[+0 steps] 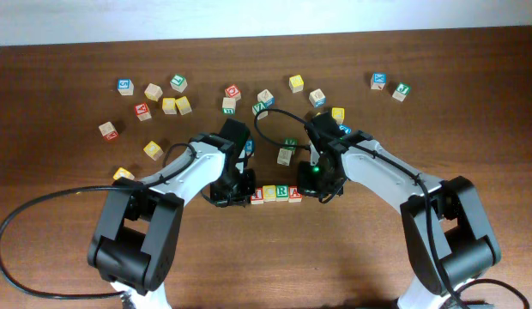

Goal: Spell out ICRA
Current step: 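Bring both grippers to the row ends and push the blocks together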

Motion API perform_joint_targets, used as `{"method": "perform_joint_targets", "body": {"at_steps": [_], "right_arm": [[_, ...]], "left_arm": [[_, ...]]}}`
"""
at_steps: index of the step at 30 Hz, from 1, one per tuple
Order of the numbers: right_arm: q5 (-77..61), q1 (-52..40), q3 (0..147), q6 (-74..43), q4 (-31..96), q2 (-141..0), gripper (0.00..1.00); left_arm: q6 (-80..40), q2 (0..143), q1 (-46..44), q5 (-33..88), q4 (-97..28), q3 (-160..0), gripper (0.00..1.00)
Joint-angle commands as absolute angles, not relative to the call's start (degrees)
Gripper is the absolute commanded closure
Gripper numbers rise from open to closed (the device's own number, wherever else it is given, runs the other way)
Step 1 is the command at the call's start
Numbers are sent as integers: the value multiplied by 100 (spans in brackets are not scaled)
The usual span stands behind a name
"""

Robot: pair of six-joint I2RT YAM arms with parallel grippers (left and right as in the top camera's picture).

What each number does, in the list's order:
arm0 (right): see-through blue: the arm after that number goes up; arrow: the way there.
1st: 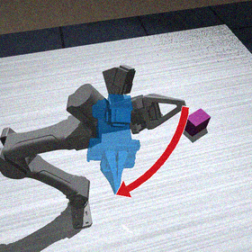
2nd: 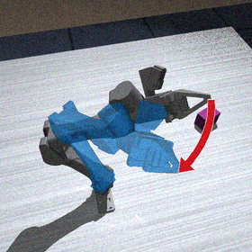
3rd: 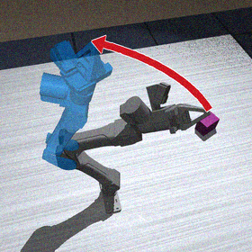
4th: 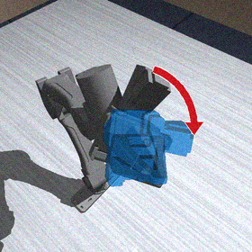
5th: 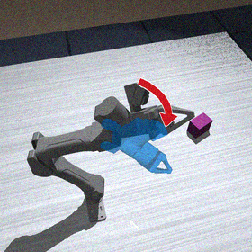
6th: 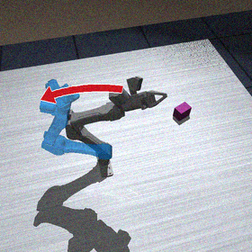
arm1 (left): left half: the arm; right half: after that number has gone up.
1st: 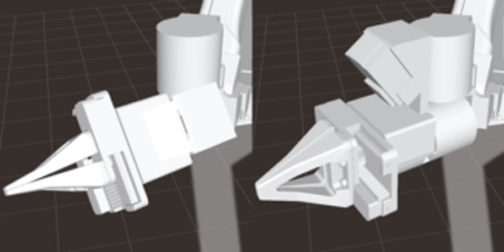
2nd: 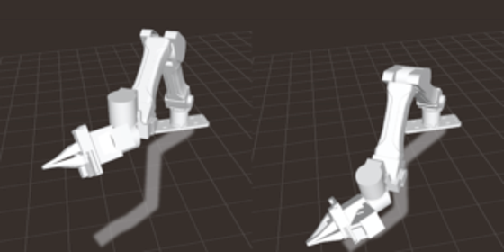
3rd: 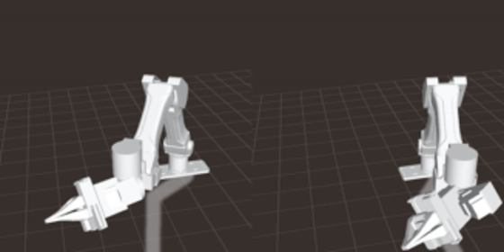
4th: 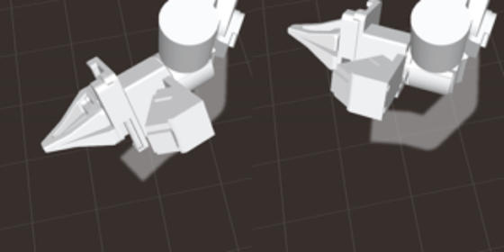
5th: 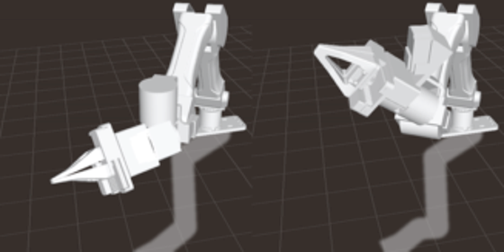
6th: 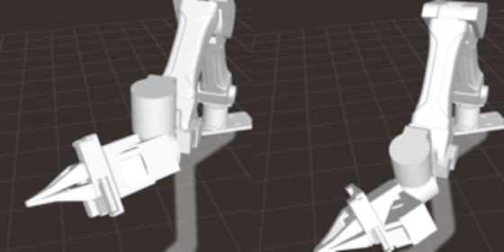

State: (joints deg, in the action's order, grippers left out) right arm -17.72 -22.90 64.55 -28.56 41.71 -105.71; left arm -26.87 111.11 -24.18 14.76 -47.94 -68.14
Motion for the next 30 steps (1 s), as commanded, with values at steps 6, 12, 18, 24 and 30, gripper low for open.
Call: {"method": "perform_joint_targets", "body": {"at_steps": [6, 12, 18, 24, 30], "right_arm": [[-1848, -2412, 6423, -2882, 4080, -10630, 96], [-1747, -2582, 6423, -2882, 4025, -10630, 96], [-1732, -2582, 6423, -2884, 4101, -10630, 96], [-1522, -2582, 6423, -2882, 4178, -10630, 94], [-1153, -2357, 6425, -2576, 4407, -10630, 90]], "left_arm": [[-2735, 11292, -2368, 1070, -4860, -6648, 100], [-2735, 11292, -2368, 1066, -4919, -6648, 100], [-2731, 11292, -2270, 1000, -4917, -6648, 100], [-2676, 11292, -1914, 961, -5199, -6659, 100], [-2475, 10916, -1682, 961, -5572, -6685, 100]]}}
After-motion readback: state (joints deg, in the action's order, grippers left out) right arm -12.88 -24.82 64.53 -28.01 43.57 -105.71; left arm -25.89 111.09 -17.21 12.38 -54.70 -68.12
